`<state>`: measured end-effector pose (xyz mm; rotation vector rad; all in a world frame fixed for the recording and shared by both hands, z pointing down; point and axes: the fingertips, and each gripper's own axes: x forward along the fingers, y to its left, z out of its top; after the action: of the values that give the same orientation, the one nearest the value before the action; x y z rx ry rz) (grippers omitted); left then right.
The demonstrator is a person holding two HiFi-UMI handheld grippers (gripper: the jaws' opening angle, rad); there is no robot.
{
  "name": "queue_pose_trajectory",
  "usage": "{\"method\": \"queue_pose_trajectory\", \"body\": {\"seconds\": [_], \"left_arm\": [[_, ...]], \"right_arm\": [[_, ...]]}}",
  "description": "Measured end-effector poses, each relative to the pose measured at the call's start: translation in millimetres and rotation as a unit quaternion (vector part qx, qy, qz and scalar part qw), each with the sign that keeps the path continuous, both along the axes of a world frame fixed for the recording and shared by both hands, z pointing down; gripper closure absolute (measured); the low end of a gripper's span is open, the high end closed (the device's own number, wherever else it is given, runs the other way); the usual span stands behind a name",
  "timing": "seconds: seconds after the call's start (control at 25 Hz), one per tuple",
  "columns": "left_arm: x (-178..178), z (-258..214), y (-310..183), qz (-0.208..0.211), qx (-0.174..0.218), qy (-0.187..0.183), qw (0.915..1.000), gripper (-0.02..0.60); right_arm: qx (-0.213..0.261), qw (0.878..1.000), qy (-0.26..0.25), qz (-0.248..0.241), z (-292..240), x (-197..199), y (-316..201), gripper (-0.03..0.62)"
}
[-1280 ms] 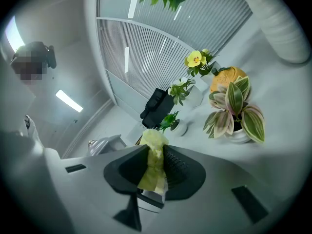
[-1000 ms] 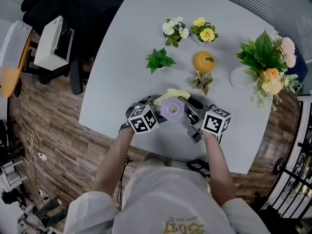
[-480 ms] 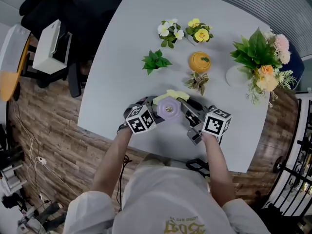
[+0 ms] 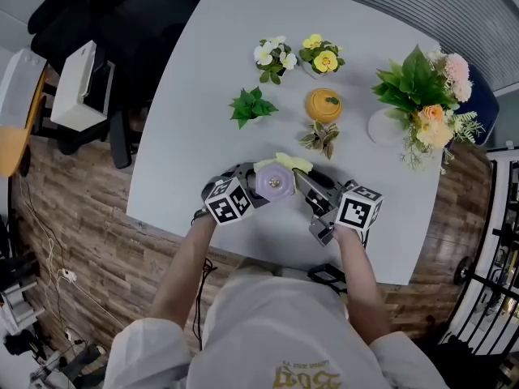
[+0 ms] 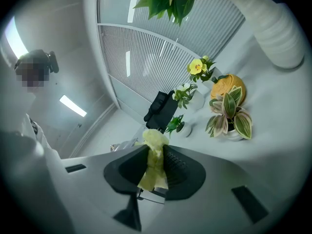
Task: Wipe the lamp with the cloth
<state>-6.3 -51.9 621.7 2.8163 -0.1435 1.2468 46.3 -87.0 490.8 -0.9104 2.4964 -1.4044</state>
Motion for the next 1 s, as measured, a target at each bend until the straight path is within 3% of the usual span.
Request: {"method": "queue_pose_trajectory", "body": {"seconds": [0.76,1.0], "left_arm": [[0.4,0.0,0.0,-0.001,-0.001,-0.001,1.0,0.276],[0.4,0.4,-0.2,-0.001,-0.002,-0.001,1.0,0.276]], "right_arm": [[0.003,1.0,-0.022,-0.019,-11.2,-0.4,19.2,0.495],[-0.002,1.0,-0.007,-0.021,-4.0,-0.7,19.8,0.494]]}}
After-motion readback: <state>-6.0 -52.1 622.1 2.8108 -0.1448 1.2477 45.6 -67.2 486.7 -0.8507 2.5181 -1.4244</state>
